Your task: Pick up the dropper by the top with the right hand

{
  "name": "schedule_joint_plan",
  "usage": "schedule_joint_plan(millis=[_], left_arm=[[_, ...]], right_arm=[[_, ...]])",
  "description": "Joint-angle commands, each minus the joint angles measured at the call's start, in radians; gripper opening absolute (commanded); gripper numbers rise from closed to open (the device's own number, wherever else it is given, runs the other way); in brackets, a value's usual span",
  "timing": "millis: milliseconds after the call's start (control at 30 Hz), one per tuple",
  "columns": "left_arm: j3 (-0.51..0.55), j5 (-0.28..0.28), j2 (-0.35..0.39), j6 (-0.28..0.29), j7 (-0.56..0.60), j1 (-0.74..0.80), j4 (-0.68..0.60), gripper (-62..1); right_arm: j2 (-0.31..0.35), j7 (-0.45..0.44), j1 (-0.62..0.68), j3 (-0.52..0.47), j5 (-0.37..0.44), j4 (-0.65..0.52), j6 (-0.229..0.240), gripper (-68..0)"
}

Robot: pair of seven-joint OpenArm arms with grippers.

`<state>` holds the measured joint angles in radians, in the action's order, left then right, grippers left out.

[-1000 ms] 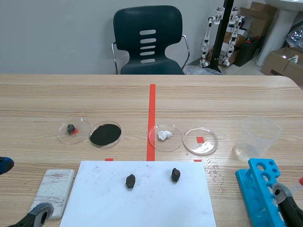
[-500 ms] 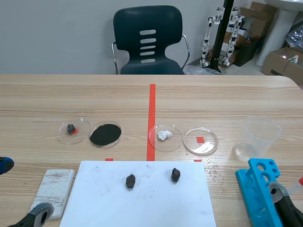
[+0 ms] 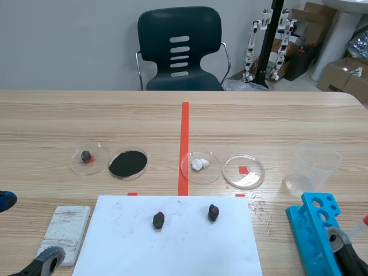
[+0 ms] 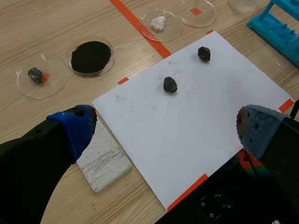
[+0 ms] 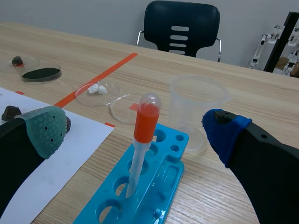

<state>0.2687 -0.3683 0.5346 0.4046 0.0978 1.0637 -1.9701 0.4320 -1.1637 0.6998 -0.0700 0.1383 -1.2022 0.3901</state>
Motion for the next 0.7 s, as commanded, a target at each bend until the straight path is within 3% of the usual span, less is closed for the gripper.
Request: schedule_joint_plan(millis=[0,300,667], left_arm=[[0.001,-0.010,-0.007,0.002,0.013,-0.003,-0.008,1.4],[0.001,-0.010,-0.007,0.002,0.013,-0.003,-0.008,1.4],[0.001,-0.010,-0.007,0.002,0.013,-0.003,-0.008,1.4]], right_arm=[[0.008,-0.022,0.015,-0.009,0.011,-0.014,0.003,-7.1],[0.008,-0.039,0.020,-0.009,0.019,-0.014,-0.001,-7.4],[0.008,-0.031,0.014,-0.009,0.024,-0.014,-0.005,-24.5]])
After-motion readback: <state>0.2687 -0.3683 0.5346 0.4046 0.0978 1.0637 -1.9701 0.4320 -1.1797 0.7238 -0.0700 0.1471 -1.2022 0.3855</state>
